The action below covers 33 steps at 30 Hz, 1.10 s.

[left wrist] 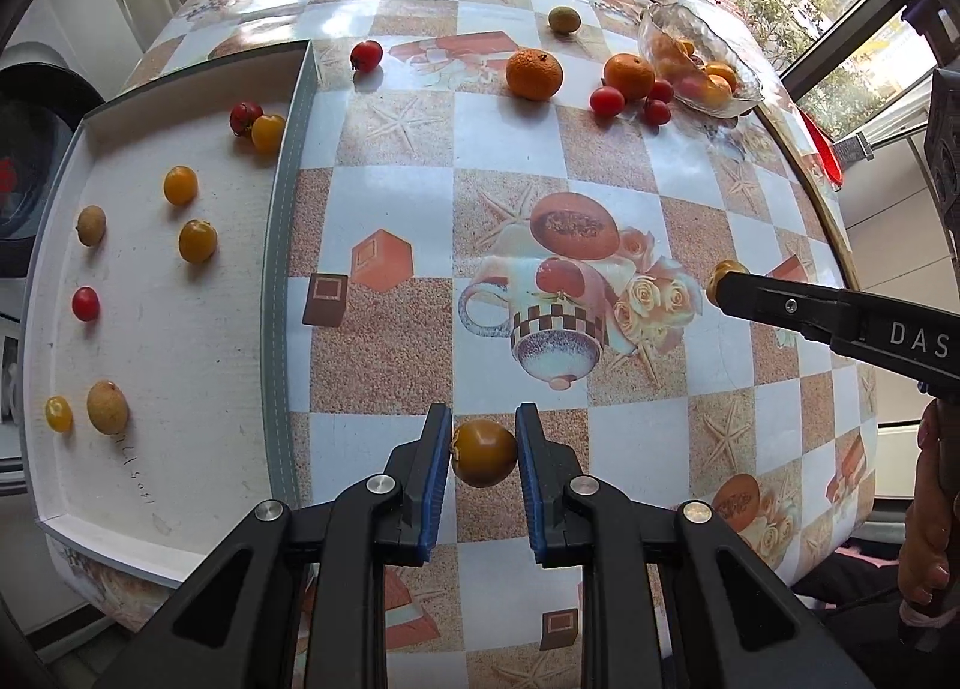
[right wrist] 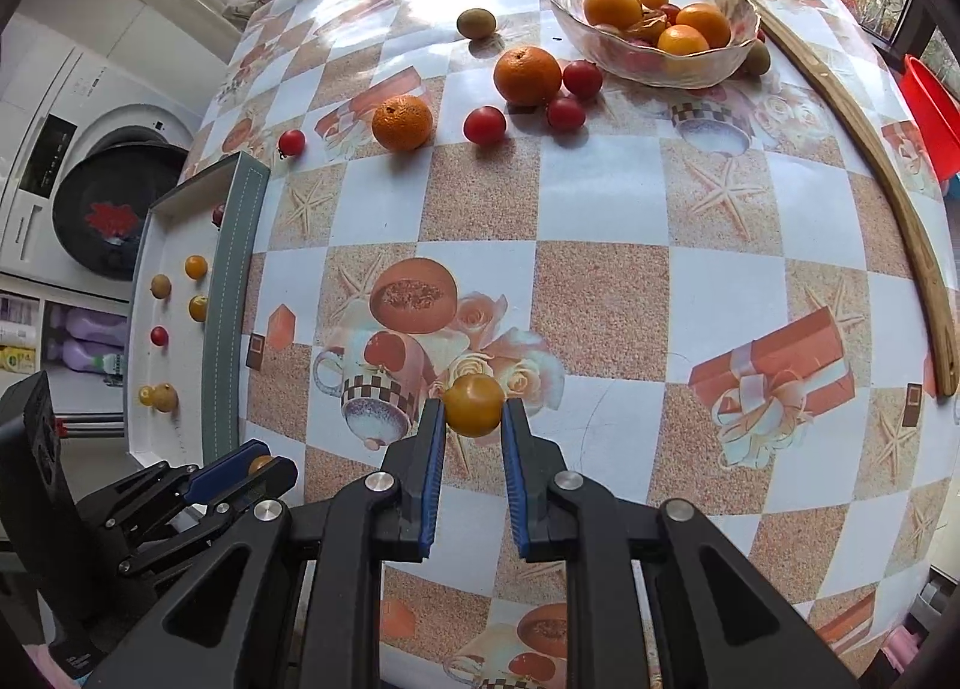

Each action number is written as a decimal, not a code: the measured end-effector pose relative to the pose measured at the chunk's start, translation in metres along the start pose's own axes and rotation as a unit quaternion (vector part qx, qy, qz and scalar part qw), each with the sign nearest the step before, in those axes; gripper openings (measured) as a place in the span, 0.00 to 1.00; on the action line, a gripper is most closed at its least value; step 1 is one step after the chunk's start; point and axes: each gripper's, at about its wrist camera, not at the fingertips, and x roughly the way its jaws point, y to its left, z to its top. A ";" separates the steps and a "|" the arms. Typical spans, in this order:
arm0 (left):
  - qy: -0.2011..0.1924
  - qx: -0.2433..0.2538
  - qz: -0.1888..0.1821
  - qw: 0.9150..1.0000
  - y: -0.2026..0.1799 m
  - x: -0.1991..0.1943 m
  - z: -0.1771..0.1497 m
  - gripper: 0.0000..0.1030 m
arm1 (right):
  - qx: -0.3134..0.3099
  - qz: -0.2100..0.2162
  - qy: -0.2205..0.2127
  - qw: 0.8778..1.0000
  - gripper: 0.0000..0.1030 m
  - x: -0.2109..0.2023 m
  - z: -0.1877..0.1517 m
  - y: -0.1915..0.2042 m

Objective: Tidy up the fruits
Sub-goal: 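Carry both orange tomatoes over the white tray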

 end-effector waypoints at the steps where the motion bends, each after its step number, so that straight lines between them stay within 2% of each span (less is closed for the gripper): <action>1: -0.004 -0.001 0.002 1.000 0.002 -0.004 0.000 0.23 | -0.004 0.000 -0.001 1.000 0.20 -0.002 0.001 0.003; 8: -0.029 -0.029 0.019 0.999 0.041 -0.035 -0.006 0.23 | -0.039 0.006 0.003 0.999 0.20 -0.006 0.006 0.041; 17: -0.042 -0.100 0.057 0.993 0.114 -0.051 -0.026 0.23 | -0.106 0.023 0.024 0.994 0.20 0.015 0.013 0.113; 26: -0.036 -0.162 0.102 0.981 0.183 -0.046 -0.039 0.23 | -0.163 0.037 0.061 0.984 0.20 0.054 0.013 0.183; 33: -0.020 -0.170 0.121 0.978 0.206 -0.028 -0.041 0.23 | -0.188 0.032 0.086 0.978 0.20 0.081 0.009 0.215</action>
